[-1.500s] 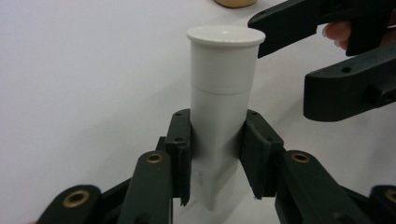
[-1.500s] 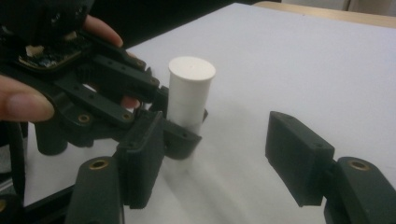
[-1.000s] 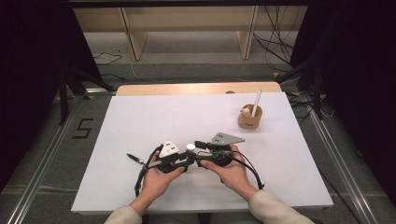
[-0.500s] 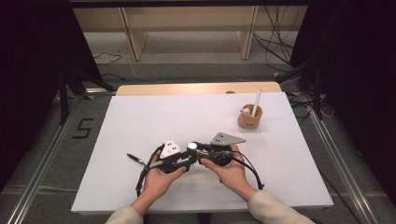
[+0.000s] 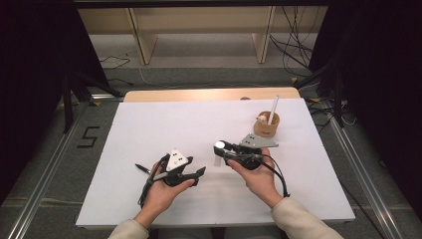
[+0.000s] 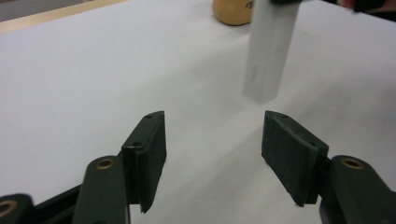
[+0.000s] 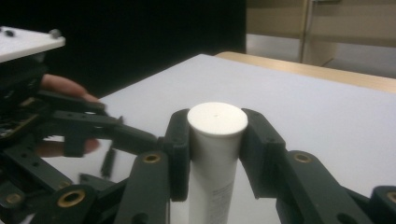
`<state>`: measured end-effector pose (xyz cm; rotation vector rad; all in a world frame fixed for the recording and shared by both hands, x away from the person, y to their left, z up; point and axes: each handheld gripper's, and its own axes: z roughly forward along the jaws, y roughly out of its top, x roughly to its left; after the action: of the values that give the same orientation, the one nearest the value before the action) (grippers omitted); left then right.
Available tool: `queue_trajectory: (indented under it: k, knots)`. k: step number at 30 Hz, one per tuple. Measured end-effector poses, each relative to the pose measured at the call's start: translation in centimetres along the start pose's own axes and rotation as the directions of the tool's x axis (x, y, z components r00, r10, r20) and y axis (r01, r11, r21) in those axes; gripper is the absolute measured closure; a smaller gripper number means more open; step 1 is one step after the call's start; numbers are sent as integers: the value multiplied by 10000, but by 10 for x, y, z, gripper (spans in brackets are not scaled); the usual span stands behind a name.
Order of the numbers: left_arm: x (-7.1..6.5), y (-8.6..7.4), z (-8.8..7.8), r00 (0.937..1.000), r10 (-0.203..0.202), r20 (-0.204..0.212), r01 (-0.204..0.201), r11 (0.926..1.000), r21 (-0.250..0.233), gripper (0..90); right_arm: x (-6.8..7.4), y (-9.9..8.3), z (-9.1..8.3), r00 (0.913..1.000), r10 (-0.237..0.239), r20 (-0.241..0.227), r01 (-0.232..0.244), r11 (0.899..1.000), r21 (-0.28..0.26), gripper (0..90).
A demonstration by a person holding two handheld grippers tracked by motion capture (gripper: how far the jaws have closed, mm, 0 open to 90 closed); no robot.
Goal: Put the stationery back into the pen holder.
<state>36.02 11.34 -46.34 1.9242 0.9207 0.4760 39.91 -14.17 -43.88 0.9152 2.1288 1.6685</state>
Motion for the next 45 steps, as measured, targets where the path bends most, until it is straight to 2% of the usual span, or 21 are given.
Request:
queue_trajectory:
  k: [5,8,11,16,20,26,30,40,45]
  knots:
    - [12,-4,-10,9987,-99,-499,101,9999,35,404,-19,3,-15,9980,65,621,-55,9999,-156,658]
    - [19,-5,-16,9957,-196,-901,214,9996,192,393,-28,4,-23,9950,67,1001,-49,9998,-185,657]
    - [25,-9,-21,9937,-465,-1021,485,9987,165,374,-37,4,-31,9914,161,1297,-129,9996,-257,658]
    - [34,-12,-28,9896,-624,-1295,638,9979,70,360,-53,5,-47,9826,251,1838,-183,9991,-390,658]
    - [39,-15,-32,9862,-777,-1465,788,9969,23,354,-64,5,-58,9733,428,2257,-323,9982,-502,658]
    - [43,-17,-35,9845,-774,-1577,800,9967,107,350,-78,4,-68,9579,556,2818,-424,9977,-530,658]
    - [43,-19,-34,9843,-842,-1553,887,9958,221,348,-87,4,-74,9433,660,3254,-513,9972,-535,658]
    - [44,-19,-32,9837,-900,-1556,950,9952,252,342,-105,10,-82,9119,739,4036,-515,9965,-661,658]
    - [45,-19,-32,9837,-892,-1560,941,9953,243,342,-113,14,-81,9011,736,4273,-482,9964,-699,658]
